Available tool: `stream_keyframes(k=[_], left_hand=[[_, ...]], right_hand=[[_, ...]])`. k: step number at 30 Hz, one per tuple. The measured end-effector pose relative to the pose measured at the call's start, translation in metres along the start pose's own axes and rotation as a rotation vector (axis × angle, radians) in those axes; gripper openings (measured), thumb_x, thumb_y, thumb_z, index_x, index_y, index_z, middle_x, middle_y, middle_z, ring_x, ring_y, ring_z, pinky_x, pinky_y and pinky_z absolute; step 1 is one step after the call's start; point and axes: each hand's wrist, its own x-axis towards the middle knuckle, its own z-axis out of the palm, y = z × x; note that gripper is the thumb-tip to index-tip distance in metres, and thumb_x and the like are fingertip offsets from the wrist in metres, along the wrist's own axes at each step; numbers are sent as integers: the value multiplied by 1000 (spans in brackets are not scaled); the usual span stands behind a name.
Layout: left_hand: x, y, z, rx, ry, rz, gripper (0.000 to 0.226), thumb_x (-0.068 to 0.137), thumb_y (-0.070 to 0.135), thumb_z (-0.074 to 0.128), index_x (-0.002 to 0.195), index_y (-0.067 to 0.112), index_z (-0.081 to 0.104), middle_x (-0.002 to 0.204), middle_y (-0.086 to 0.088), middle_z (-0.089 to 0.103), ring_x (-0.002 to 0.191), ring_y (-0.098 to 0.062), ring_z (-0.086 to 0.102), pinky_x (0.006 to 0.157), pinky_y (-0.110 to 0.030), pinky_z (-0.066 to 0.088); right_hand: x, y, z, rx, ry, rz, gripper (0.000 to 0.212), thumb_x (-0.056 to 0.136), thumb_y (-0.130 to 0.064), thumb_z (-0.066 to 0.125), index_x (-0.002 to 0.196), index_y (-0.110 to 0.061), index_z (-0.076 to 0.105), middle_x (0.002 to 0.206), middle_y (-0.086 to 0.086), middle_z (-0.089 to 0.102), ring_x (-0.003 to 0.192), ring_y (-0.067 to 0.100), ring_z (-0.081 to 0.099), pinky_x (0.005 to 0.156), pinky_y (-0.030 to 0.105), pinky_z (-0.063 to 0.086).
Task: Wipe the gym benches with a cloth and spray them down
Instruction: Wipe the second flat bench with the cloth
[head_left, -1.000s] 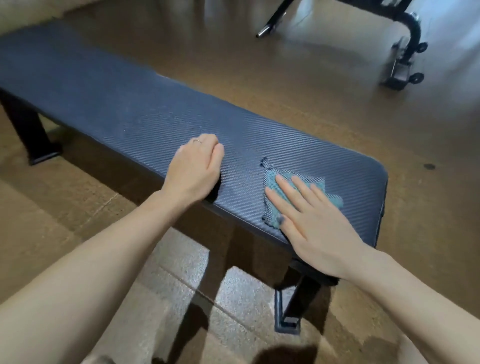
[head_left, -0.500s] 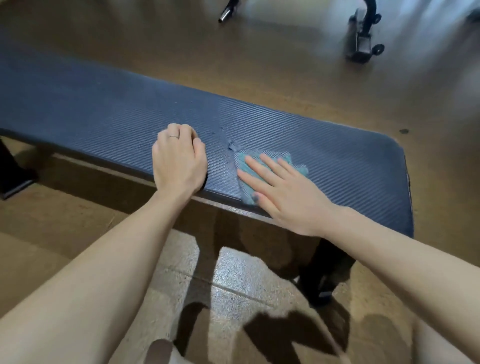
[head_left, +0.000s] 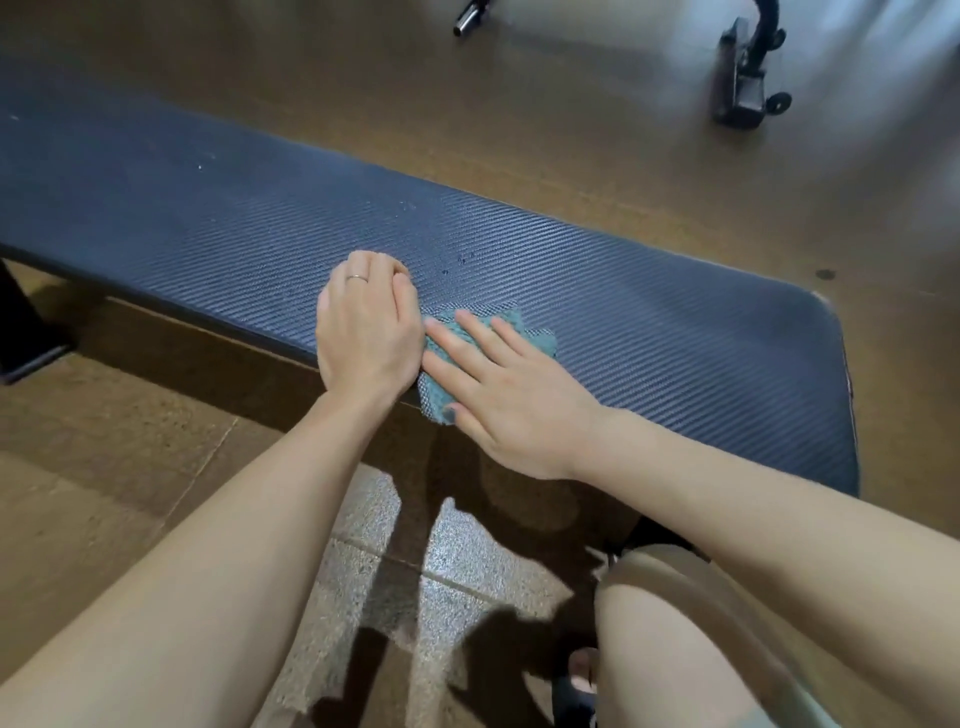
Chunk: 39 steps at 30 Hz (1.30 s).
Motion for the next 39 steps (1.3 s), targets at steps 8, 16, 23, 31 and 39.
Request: stream_keyframes(k=[8,16,23,31,39], left_hand=[[-1,-13,-13,-69,-112,130,28,105,31,34,109,20,59,116,5,58,114,-19,50,101,-41,38],[40,-65,-23,177,70,-313,27,101,32,40,106,16,60,121,-14,57,112,-40,50,101,-53,37],[37,-65,-25,39,125,-321,27,102,23,35,105,19,62,119,-1,59,116,-26,49,105,-42,34],[37,-63,-23,42,161,-310,23,99,23,38,103,20,61,115,1,58,113,-22,49,107,-42,34],[36,-73,-20,-48,204,-293,30,99,26,33,106,15,60,113,-5,62,111,-29,53,104,-44,34]], right_hand=[[-67,34,4,82,-66,-44,61,105,-43,19,163,-27,7,170,-1,-4,157,24,-8,126,48,10],[58,3,-7,192,45,-171,59,106,-40,27,161,-17,22,169,9,13,155,36,7,125,51,5],[100,-8,-13,203,3,-204,59,108,-39,22,162,-18,13,170,6,0,156,31,-7,125,49,-2],[25,-3,-4,167,0,-40,60,106,-40,25,162,-18,18,169,7,8,156,31,6,126,50,13],[161,-1,-17,255,49,202,58,107,-39,20,162,-22,14,170,3,6,157,29,3,126,48,4]])
